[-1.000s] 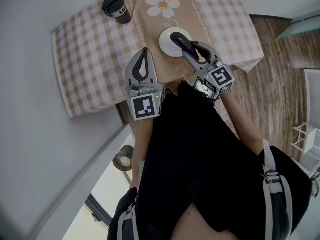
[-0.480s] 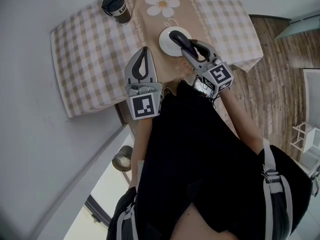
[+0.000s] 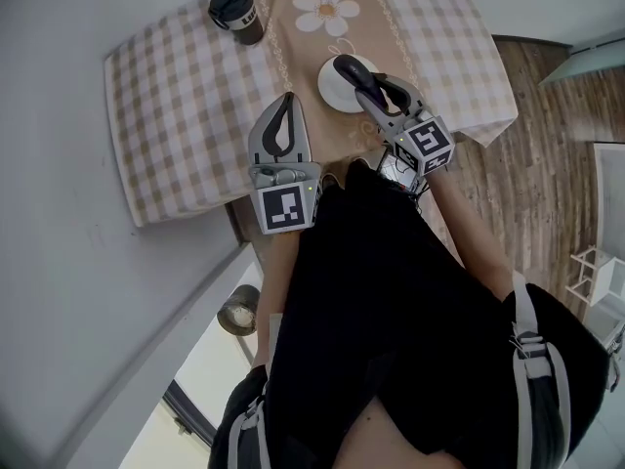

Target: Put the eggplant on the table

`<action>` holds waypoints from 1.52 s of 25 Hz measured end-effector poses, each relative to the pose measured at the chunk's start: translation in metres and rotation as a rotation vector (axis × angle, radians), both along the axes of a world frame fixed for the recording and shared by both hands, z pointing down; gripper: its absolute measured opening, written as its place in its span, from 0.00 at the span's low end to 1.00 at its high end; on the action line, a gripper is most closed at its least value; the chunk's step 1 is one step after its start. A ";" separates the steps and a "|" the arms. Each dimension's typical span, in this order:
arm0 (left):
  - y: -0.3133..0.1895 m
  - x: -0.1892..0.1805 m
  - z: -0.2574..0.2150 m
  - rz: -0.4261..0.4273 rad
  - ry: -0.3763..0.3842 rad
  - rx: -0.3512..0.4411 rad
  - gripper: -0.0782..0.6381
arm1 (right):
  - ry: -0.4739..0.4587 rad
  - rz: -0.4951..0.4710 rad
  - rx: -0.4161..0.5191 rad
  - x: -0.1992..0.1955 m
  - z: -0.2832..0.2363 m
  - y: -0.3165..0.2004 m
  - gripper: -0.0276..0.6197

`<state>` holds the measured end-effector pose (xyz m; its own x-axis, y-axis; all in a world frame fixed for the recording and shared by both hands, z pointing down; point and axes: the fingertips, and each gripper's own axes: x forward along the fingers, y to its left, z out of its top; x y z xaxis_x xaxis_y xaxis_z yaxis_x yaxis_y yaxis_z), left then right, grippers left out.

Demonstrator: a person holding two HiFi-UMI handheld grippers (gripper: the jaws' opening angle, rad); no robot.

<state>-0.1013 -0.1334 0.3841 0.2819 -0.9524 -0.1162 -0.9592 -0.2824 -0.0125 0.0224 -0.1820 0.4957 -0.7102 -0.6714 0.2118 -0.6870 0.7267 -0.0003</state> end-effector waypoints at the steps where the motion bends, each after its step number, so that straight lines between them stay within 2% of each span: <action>1: 0.000 -0.001 0.000 -0.001 0.001 -0.001 0.11 | 0.006 0.000 -0.002 -0.002 0.001 -0.001 0.32; 10: 0.001 -0.004 0.004 -0.022 -0.013 0.005 0.11 | 0.029 0.009 -0.044 0.000 0.037 -0.017 0.32; 31: -0.004 -0.016 0.008 -0.050 -0.019 -0.011 0.11 | 0.180 0.037 -0.210 0.003 0.115 -0.045 0.32; 38: -0.006 -0.019 0.010 -0.056 -0.013 -0.013 0.11 | 0.218 0.032 -0.229 0.002 0.127 -0.047 0.32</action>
